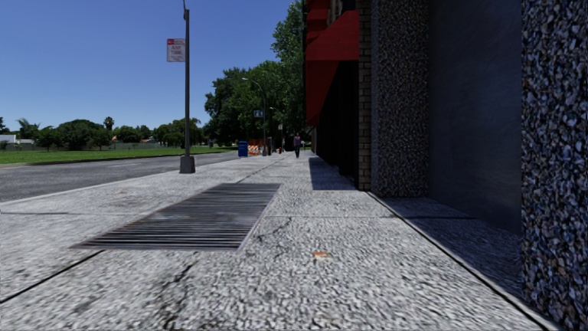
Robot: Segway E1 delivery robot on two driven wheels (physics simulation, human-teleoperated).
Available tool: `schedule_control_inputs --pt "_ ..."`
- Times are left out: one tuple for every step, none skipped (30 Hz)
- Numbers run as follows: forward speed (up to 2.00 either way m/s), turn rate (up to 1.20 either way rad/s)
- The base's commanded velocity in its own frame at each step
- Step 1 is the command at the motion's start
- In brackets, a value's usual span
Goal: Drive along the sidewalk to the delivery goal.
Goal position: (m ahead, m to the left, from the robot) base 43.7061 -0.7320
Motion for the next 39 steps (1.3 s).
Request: schedule_control_inputs --pt "2.00 0.00" --pt "2.00 0.00" --pt "2.00 0.00" --pt "2.00 0.00" --pt "2.00 0.00" --pt "2.00 0.00" --pt "2.00 0.00" --pt "2.00 0.00" --pt "2.00 0.00" --pt "2.00 0.00" --pt "2.00 0.00" --pt "2.00 0.00" --pt "2.00 0.00" --pt "2.00 0.00" --pt "2.00 0.00" --pt "2.00 0.00" --pt "2.00 0.00" --pt "2.00 0.00" --pt "2.00 0.00" --pt "2.00 0.00" --pt "2.00 0.00" --pt "2.00 0.00" --pt "2.00 0.00" --pt "2.00 0.00" --pt "2.00 0.00" --pt "2.00 0.00" --pt "2.00 0.00" --pt "2.00 0.00" --pt "2.00 0.00" --pt "2.00 0.00" --pt "2.00 0.00" --pt "2.00 0.00" --pt "2.00 0.00" --pt "2.00 0.00" --pt "2.00 0.00" --pt "2.00 0.00" --pt "2.00 0.00" --pt "2.00 0.00" --pt "2.00 0.00"
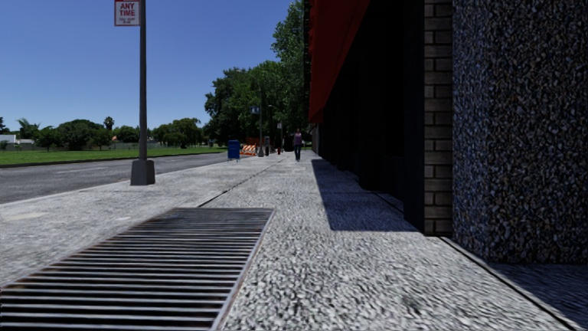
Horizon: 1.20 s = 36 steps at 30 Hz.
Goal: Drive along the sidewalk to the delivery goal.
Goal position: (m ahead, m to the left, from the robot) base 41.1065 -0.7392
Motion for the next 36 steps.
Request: schedule_control_inputs --pt "2.00 0.00" --pt "2.00 0.00" --pt "2.00 0.00" --pt "2.00 0.00" --pt "2.00 0.00" --pt "2.00 0.00" --pt "2.00 0.00" --pt "2.00 0.00" --pt "2.00 0.00" --pt "2.00 0.00" --pt "2.00 0.00" --pt "2.00 0.00" --pt "2.00 0.00" --pt "2.00 0.00" --pt "2.00 0.00" --pt "2.00 0.00" --pt "2.00 0.00" --pt "2.00 0.00" --pt "2.00 0.00" --pt "2.00 0.00" --pt "2.00 0.00" --pt "2.00 0.00" --pt "2.00 0.00" --pt "2.00 0.00" --pt "2.00 0.00" --pt "2.00 0.00" --pt "2.00 0.00" --pt "2.00 0.00" --pt "2.00 0.11" --pt "2.00 0.29" --pt "2.00 0.29" --pt "2.00 0.46" --pt "2.00 0.53" --pt "2.00 0.49" --pt "2.00 0.49" --pt "2.00 0.30"
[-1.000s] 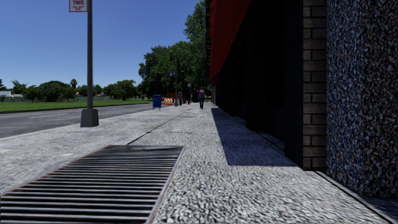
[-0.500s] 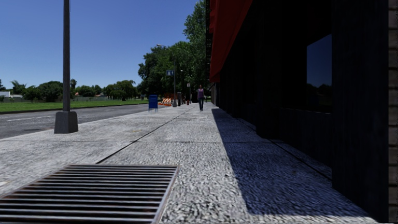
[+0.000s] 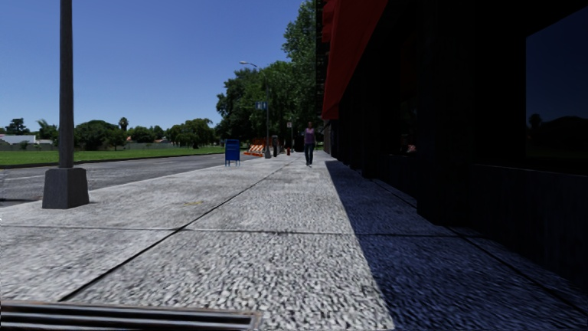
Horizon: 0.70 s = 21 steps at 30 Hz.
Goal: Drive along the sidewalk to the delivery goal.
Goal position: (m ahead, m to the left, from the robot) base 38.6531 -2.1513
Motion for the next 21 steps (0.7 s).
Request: schedule_control_inputs --pt "2.00 0.25" --pt "2.00 0.25" --pt "2.00 0.27" --pt "2.00 0.27" --pt "2.00 0.27" --pt "2.00 0.28" --pt "2.00 0.29" --pt "2.00 0.29" --pt "2.00 0.29" --pt "2.00 0.29" --pt "2.00 0.29" --pt "2.00 0.29" --pt "2.00 0.29" --pt "2.00 0.29" --pt "2.00 0.29" --pt "2.00 0.30" --pt "2.00 0.33" --pt "2.00 0.34" --pt "2.00 0.34" --pt "2.00 0.34" --pt "2.00 0.35"
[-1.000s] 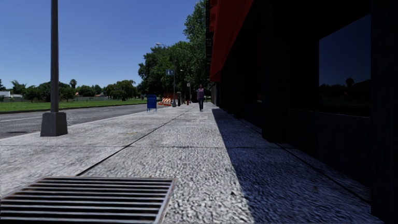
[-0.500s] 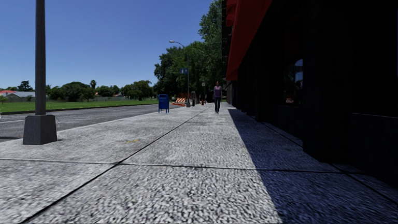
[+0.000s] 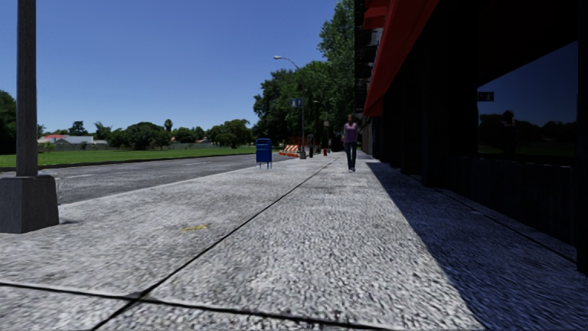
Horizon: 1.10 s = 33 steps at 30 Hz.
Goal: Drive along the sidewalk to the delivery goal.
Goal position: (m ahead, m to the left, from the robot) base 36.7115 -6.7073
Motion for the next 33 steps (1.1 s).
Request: schedule_control_inputs --pt "2.00 0.36" --pt "2.00 0.36" --pt "2.00 0.37" --pt "2.00 0.37" --pt "2.00 0.37" --pt "2.00 0.37" --pt "2.00 0.37" --pt "2.00 0.37" --pt "2.00 0.37" --pt "2.00 0.37" --pt "2.00 0.37" --pt "2.00 0.37" --pt "2.00 0.37" --pt "2.00 0.37" --pt "2.00 0.37" --pt "2.00 0.37" --pt "2.00 0.00" --pt "2.00 0.00" --pt "2.00 0.00" --pt "2.00 0.00" --pt "2.00 0.00" --pt "2.00 0.00" --pt "2.00 0.00" --pt "2.00 0.00" --pt "2.00 0.00" --pt "2.00 0.00" --pt "2.00 0.00" --pt "2.00 0.00" --pt "2.00 0.00" --pt "2.00 0.00" --pt "2.00 0.00" --pt "2.00 0.00" --pt "2.00 0.00"
